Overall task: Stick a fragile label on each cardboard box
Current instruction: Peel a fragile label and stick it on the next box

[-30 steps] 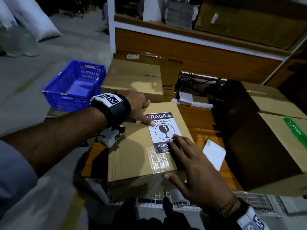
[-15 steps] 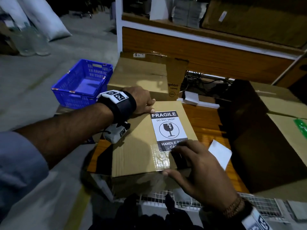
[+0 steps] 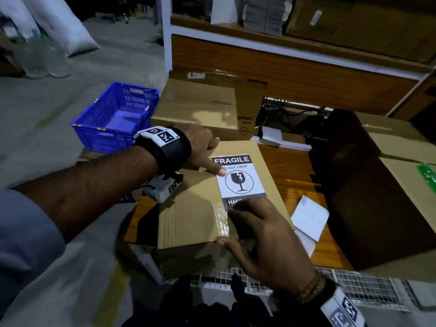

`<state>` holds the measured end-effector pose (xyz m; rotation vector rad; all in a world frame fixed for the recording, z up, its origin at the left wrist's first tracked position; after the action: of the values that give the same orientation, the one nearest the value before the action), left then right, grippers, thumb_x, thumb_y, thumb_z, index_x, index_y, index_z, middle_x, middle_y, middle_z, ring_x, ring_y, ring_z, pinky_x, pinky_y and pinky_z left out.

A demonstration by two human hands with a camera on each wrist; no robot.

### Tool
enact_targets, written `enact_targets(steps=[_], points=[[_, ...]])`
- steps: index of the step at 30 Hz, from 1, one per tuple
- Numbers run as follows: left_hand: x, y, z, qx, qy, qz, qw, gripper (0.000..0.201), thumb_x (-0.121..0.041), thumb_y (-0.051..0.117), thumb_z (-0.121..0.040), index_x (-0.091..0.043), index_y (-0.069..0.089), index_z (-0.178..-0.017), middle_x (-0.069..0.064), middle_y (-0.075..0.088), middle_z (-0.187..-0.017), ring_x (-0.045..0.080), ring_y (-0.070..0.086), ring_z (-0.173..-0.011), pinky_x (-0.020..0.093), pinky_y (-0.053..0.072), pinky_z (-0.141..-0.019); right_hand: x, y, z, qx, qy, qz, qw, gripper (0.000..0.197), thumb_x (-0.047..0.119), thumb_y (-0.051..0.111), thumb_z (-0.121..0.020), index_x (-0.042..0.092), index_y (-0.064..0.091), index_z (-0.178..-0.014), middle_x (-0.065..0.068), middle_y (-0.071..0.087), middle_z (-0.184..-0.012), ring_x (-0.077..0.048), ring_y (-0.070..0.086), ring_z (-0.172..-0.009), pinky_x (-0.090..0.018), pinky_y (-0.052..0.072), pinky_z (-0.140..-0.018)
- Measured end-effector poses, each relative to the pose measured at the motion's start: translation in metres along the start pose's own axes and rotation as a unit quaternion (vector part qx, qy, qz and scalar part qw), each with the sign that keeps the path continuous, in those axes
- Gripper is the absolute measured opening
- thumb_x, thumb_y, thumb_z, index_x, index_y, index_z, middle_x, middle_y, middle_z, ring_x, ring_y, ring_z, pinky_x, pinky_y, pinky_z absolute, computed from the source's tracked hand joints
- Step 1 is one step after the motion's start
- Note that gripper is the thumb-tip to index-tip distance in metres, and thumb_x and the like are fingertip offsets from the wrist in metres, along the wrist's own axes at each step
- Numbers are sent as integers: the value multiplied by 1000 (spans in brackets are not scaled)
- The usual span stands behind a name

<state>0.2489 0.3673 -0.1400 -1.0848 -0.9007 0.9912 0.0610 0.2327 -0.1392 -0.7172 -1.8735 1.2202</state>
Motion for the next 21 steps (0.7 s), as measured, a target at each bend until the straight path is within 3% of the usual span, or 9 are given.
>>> enact_targets(steps=[1, 3, 5, 6, 11, 14, 17, 21], points=[[-2, 0, 1, 3, 1, -6, 1000, 124, -108, 45, -50, -32, 51, -148, 2, 71, -114, 25, 65, -100, 33, 45, -71, -1, 1, -3, 8, 6, 6, 1000, 65, 70, 60, -92, 18, 65, -131, 3, 55, -127, -15, 51, -117, -30, 53, -97], [-8, -1, 2, 3, 5, -31, 999, 129, -110, 45, -45, -26, 55, -142, 0, 71, -104, 24, 65, -93, 31, 42, -67, -3, 10, -9, 42, 17, 43, 998, 89, 83, 46, -90, 17, 49, -149, -1, 44, -148, -17, 38, -137, -28, 36, -113], [-12, 0, 2, 5, 6, -50, 999, 128, -109, 48, -45, -25, 55, -141, -3, 67, -96, 23, 63, -88, 31, 39, -66, -4, 19, -10, 65, 27, 67, 995, 98, 87, 38, -90, 13, 41, -155, -3, 36, -158, -19, 29, -148, -30, 24, -118], [-14, 0, 0, 4, 4, -56, 998, 127, -108, 49, -45, -25, 55, -141, -3, 66, -94, 22, 62, -86, 32, 39, -65, -5, 20, -9, 65, 31, 71, 995, 97, 86, 38, -91, 12, 44, -154, -4, 39, -157, -20, 31, -147, -31, 26, -118], [-5, -1, -4, -14, -13, -54, 998, 112, -104, 50, -56, -28, 59, -138, 0, 69, -100, 24, 64, -91, 35, 46, -69, 5, 12, -5, 23, 9, 69, 997, 80, 78, 43, -96, 9, 67, -130, -5, 61, -131, -22, 53, -120, -38, 53, -97], [6, -4, -5, -30, -16, -25, 999, 96, -98, 53, -62, -35, 64, -133, 0, 71, -104, 28, 65, -95, 38, 52, -78, 9, 12, -2, -2, -6, 70, 998, 73, 73, 47, -98, 8, 73, -118, -6, 64, -121, -24, 57, -112, -41, 53, -92], [8, -4, -5, -14, -21, -5, 1000, 82, -89, 57, -70, -39, 63, -134, -2, 70, -97, 27, 63, -93, 35, 48, -76, 11, 9, 5, -43, -21, 54, 997, 62, 66, 56, -99, 9, 76, -108, -5, 68, -113, -25, 60, -105, -42, 53, -87], [7, -2, -4, -7, -14, 0, 1000, 82, -89, 51, -77, -44, 51, -146, -1, 69, -103, 27, 62, -99, 38, 50, -80, 7, 5, 4, -50, -9, 13, 999, 56, 68, 61, -95, 16, 75, -109, 1, 67, -114, -21, 61, -105, -40, 53, -86]])
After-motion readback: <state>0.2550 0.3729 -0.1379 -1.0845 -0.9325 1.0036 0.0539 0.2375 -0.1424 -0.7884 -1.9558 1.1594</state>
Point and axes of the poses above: each hand's wrist, its own z-axis away from the middle knuckle, its own y-axis out of the palm, x = y × z, the point moved 10 cm from there along -z, towards the middle knuckle
